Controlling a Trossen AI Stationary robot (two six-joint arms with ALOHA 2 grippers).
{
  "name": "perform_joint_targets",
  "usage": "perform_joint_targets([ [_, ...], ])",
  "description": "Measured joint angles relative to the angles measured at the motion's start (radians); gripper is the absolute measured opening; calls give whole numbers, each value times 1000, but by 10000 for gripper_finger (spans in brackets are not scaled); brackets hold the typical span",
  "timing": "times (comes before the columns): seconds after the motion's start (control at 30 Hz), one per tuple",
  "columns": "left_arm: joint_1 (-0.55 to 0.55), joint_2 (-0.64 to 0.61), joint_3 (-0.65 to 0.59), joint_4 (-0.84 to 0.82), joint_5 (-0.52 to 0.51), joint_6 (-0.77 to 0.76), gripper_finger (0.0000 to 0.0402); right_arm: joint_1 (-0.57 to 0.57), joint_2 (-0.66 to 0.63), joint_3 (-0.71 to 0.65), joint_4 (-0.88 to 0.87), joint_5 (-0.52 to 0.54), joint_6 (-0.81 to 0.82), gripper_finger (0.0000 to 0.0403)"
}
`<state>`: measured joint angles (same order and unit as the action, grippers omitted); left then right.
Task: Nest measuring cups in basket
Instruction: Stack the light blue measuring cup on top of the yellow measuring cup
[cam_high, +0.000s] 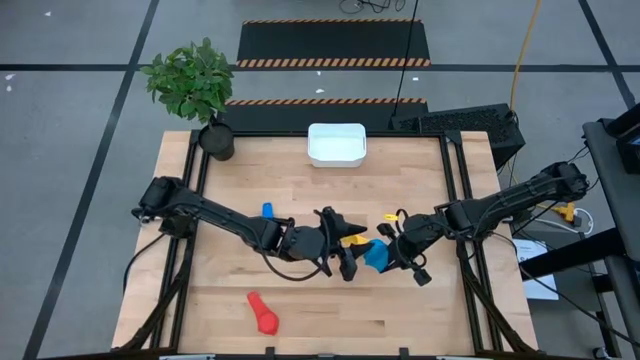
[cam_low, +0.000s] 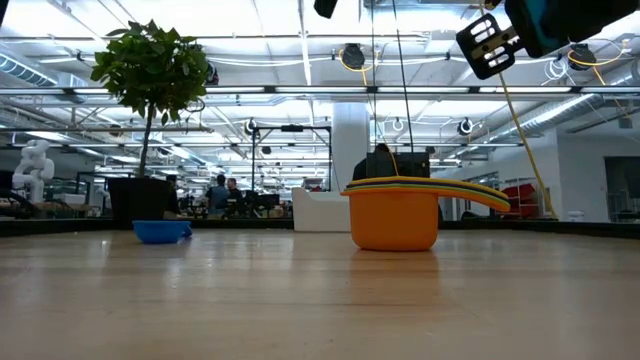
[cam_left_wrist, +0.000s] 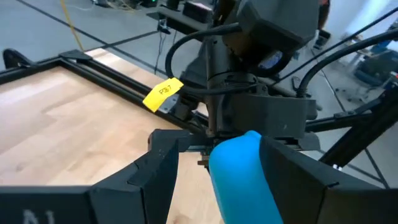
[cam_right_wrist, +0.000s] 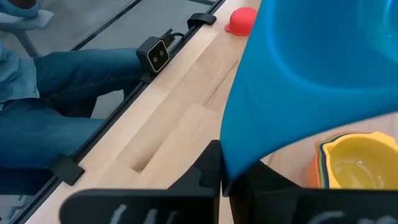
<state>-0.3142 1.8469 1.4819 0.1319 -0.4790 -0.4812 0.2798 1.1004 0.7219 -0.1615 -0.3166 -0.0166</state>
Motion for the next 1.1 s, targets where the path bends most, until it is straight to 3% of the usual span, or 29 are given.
perform_joint_targets([
  [0.5,-4,-17,-2,-11,30,31,227,-1,0,0,-22,7,1,0],
  [0.73,-6,-29,-1,-1,23,9,228,-4,2,-2,-77,96,26,0],
  [0.87,-11,-39,1,2,7,13,228,-17,2,-2,-88,89,35,0],
  [1.1,-10,-45,1,-104,3,-17,227,-32,1,-1,-86,86,34,0],
])
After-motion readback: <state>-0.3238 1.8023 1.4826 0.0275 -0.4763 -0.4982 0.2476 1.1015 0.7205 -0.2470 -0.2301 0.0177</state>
